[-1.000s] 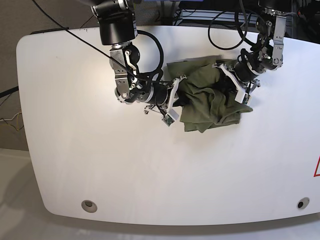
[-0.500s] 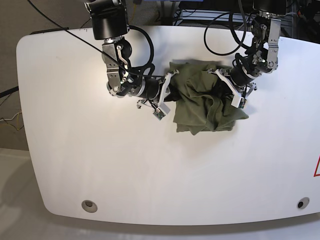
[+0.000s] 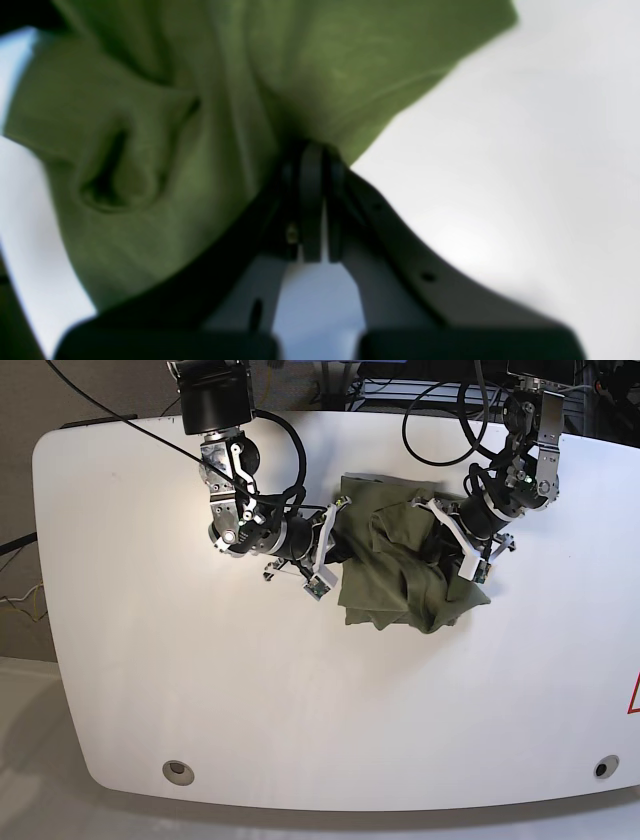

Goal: Fold the T-shirt properly
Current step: 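Lift and tuck the bundle edges inward with both grippers, then release, then press the bundle flat with the left gripper while the right withdraws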

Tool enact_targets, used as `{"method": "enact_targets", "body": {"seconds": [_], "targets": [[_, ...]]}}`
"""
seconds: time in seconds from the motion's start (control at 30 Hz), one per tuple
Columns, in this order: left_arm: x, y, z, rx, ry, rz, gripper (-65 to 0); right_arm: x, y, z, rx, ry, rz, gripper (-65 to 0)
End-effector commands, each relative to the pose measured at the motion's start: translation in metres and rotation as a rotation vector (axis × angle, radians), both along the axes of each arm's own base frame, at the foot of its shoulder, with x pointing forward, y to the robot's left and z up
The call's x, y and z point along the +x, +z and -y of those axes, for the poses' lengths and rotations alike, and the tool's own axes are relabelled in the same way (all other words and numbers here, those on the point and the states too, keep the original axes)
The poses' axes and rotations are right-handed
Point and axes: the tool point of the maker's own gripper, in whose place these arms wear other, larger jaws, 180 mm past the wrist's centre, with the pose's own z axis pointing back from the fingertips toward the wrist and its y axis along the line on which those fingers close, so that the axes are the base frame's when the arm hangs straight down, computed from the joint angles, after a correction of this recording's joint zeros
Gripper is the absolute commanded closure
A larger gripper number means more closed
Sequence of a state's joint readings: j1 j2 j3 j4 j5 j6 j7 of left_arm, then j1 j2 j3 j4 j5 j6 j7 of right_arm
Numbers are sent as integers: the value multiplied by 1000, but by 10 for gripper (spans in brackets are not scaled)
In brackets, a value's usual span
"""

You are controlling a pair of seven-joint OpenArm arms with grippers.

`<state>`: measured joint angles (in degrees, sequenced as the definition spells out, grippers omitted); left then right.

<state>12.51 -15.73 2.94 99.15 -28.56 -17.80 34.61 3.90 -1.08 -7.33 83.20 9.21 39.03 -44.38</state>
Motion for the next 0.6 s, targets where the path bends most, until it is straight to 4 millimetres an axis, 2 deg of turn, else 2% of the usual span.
{"method": "enact_targets", "body": {"seconds": [0.0,0.13,0.2,0.33,0.57], "targets": [[11,32,5,-26,-10,102,-27,19,33,4,23,-12,102,-6],[12,40,8,-28,-18,123,-27,25,45,14,-12,-25,123,-6],[13,42,1,-14,-7,119,-27,28,53,19,-30,-31,142,-6],[14,41,-23,31,44,78,-27,32,71,22,-56,-29,187,-6],[16,43,-55,65,129,52,-27,25,74,28,-120,-17,171,-6]]}}
